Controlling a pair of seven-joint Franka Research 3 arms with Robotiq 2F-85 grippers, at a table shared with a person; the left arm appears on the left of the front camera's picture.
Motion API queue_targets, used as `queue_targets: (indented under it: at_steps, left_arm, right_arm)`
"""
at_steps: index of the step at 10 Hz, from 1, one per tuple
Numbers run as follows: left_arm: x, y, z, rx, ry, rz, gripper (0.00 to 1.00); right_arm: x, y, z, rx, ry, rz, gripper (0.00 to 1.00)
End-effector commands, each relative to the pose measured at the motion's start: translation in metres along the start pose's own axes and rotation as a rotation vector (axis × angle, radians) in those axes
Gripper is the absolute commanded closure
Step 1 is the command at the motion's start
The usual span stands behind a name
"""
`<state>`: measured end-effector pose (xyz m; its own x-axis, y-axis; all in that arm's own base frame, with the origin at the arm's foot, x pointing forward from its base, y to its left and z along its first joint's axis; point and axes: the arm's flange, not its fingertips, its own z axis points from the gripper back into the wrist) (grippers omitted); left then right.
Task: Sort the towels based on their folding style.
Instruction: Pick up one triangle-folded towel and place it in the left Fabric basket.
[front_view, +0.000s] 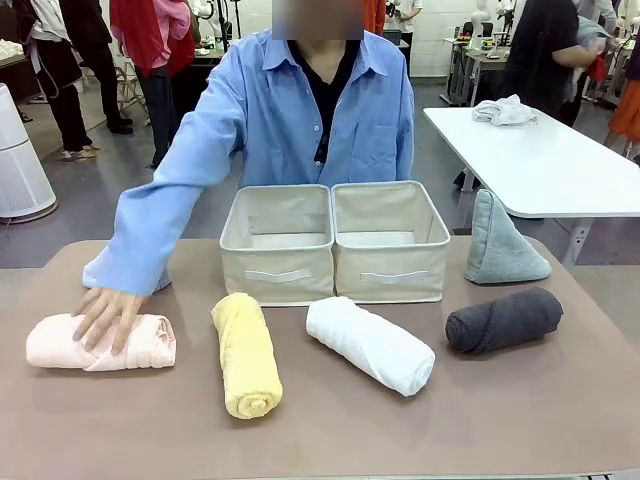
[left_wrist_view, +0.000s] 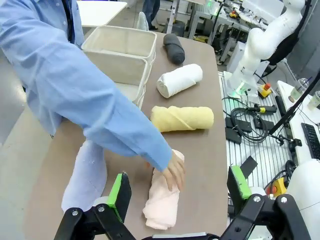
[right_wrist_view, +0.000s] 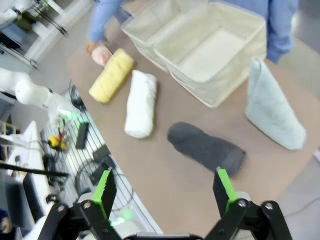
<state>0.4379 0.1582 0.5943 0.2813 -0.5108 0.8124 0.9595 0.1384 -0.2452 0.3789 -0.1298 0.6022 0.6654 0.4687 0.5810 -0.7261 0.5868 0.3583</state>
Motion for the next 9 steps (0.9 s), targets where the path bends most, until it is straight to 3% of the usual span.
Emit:
queue_targets:
  at_steps: [1, 2, 4, 6, 7, 8, 9]
  left_arm:
    - [0.003, -0.002, 0.001, 0.015, -0.001, -0.001, 0.0]
    - [0.003, -0.002, 0.001, 0.015, -0.001, -0.001, 0.0]
    - [0.003, -0.002, 0.001, 0.015, -0.001, -0.001, 0.0]
    - [0.003, -0.002, 0.001, 0.015, -0.001, -0.001, 0.0]
    - [0.003, -0.002, 0.001, 0.015, -0.001, -0.001, 0.0]
    - [0.003, -0.002, 0.001, 0.015, -0.001, -0.001, 0.0]
    - [0.003, -0.002, 0.001, 0.015, -0.001, -0.001, 0.0]
  right_arm:
    - [0.056, -0.019, -0.029, -0.161, 0.321, 0.026, 0.0]
    - [0.083, -0.031, -0.046, -0.192, 0.454, 0.074, 0.0]
    - [0.129, -0.047, -0.078, -0.168, 0.596, 0.242, 0.0]
    - [0.147, -0.061, -0.1, -0.087, 0.62, 0.337, 0.0]
    - [0.145, -0.057, -0.101, -0.082, 0.495, 0.304, 0.0]
    - [0.142, -0.052, -0.117, -0.14, 0.608, 0.282, 0.0]
    - [0.142, -0.052, -0.117, -0.14, 0.608, 0.282, 0.0]
